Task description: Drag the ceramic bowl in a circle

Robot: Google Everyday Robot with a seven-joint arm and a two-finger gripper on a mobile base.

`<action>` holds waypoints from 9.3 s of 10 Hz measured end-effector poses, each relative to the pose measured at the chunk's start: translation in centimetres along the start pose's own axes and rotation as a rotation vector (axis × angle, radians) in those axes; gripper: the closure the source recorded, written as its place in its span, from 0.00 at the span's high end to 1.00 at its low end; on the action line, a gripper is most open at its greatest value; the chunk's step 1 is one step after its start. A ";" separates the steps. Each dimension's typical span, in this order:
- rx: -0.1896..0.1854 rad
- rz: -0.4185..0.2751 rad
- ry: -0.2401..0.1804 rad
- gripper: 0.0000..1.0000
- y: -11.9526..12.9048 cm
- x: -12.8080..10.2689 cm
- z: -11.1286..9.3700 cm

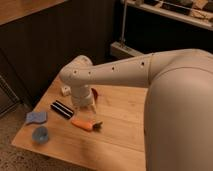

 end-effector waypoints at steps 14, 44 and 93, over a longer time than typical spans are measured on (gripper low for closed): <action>-0.001 0.000 -0.002 0.65 0.0 0.0 -0.1; -0.058 0.111 -0.015 0.19 -6.5 -17.3 10.5; 0.126 -0.059 0.024 0.00 -7.4 -13.5 7.6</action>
